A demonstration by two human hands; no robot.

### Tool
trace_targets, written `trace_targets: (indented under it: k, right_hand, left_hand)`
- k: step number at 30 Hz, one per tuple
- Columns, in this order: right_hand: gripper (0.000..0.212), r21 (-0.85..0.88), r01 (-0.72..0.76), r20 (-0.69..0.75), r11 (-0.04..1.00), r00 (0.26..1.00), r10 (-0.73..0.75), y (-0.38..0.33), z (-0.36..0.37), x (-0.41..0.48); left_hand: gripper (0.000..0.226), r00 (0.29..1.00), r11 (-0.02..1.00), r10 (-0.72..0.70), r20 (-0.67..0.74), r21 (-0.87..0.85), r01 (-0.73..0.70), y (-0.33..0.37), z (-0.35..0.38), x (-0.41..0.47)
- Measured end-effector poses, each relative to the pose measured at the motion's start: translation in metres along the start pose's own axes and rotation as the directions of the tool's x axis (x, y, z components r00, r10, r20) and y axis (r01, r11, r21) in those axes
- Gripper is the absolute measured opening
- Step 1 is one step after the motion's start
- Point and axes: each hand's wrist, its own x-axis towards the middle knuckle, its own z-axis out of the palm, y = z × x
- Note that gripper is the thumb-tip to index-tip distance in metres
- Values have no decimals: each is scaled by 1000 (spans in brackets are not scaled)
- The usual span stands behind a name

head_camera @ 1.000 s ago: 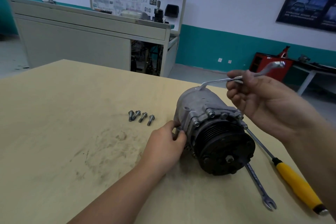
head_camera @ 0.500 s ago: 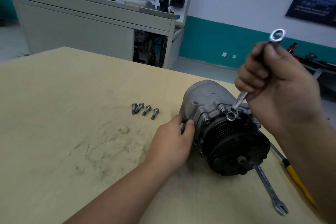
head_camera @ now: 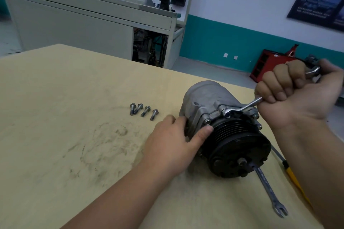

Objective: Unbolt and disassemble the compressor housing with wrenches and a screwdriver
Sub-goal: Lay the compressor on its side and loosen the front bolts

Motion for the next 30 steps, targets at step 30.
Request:
trace_targets:
  k: [30]
  right_hand:
    - [57, -901, 150, 364, 407, 773, 520, 20, 94, 9]
  left_hand:
    - [65, 999, 949, 47, -9, -313, -48, -5, 7, 10]
